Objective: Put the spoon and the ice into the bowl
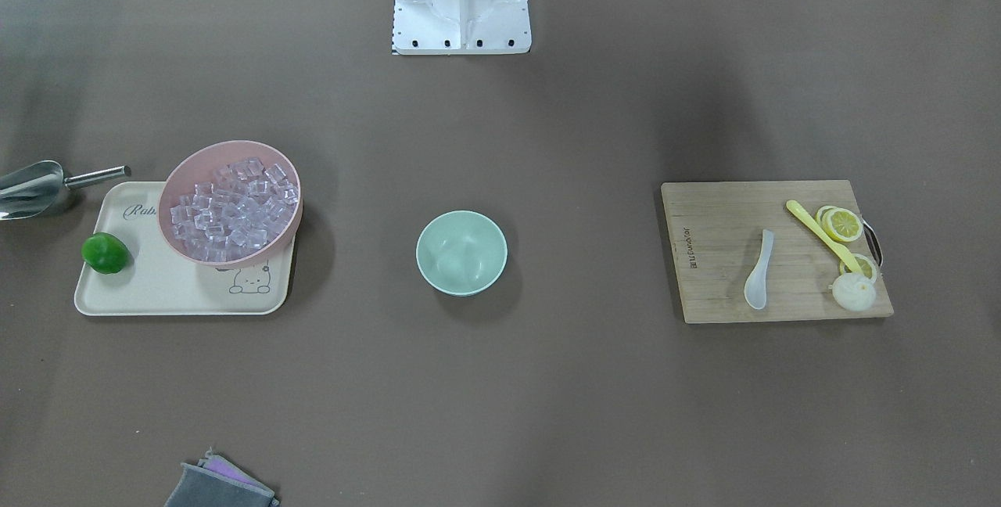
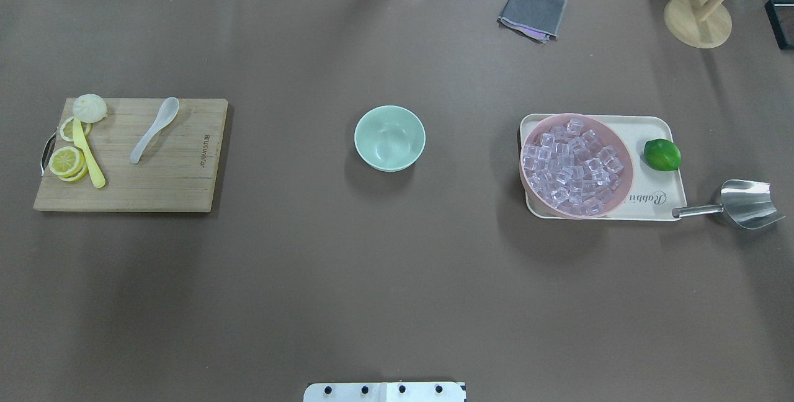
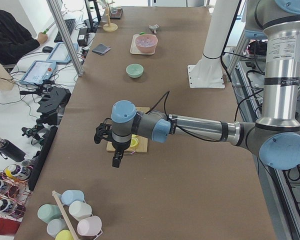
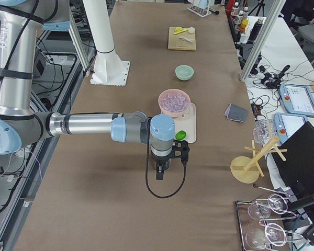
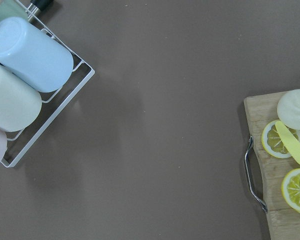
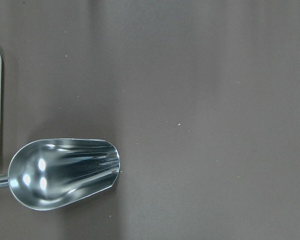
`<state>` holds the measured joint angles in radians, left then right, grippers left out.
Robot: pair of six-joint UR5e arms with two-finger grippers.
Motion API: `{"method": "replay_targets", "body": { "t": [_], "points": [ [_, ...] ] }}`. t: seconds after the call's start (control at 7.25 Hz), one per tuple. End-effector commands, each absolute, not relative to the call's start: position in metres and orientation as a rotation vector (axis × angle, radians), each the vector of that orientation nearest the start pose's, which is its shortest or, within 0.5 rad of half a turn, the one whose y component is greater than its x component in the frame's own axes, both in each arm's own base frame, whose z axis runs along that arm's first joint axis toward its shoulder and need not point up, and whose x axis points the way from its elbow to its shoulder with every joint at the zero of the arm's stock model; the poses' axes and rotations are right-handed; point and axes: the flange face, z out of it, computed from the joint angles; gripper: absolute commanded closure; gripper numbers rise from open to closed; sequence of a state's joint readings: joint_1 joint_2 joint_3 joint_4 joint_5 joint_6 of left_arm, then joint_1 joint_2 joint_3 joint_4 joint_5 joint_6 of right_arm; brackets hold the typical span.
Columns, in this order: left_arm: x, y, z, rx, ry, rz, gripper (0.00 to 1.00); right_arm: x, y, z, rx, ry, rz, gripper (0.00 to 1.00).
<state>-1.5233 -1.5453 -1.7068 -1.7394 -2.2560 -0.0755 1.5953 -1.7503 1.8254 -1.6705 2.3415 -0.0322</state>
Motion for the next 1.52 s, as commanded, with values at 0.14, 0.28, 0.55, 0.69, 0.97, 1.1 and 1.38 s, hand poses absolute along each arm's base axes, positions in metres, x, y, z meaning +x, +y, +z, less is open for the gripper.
{"method": "replay_targets", "body": {
  "t": [0.14,0.28,0.55,0.69,0.97,1.1,1.38],
  "points": [
    [-0.047,-0.5,0.589,0.228,0.692,0.067,0.02,0.074,-0.412,0.624,0.0,-0.773,0.002,0.0],
    [-0.04,-0.504,0.585,0.23,0.691,0.081,0.02,0.074,-0.412,0.624,0.0,-0.773,0.002,0.0],
    [-0.035,-0.504,0.585,0.229,0.7,0.093,0.02,0.074,-0.411,0.626,-0.002,-0.772,0.001,0.0],
    [-0.035,-0.504,0.588,0.225,0.699,0.092,0.02,0.074,-0.411,0.626,-0.002,-0.772,0.001,0.0],
    [-0.034,-0.515,0.56,0.276,0.699,0.112,0.02,0.074,-0.414,0.614,0.022,-0.77,-0.009,0.0],
    [-0.023,-0.535,0.526,0.332,0.706,0.149,0.02,0.074,-0.417,0.598,0.054,-0.77,-0.022,0.0],
    [0.044,-0.575,0.455,0.426,0.736,0.3,0.02,0.074,-0.436,0.57,0.11,-0.769,-0.039,0.0]
  ]
}}
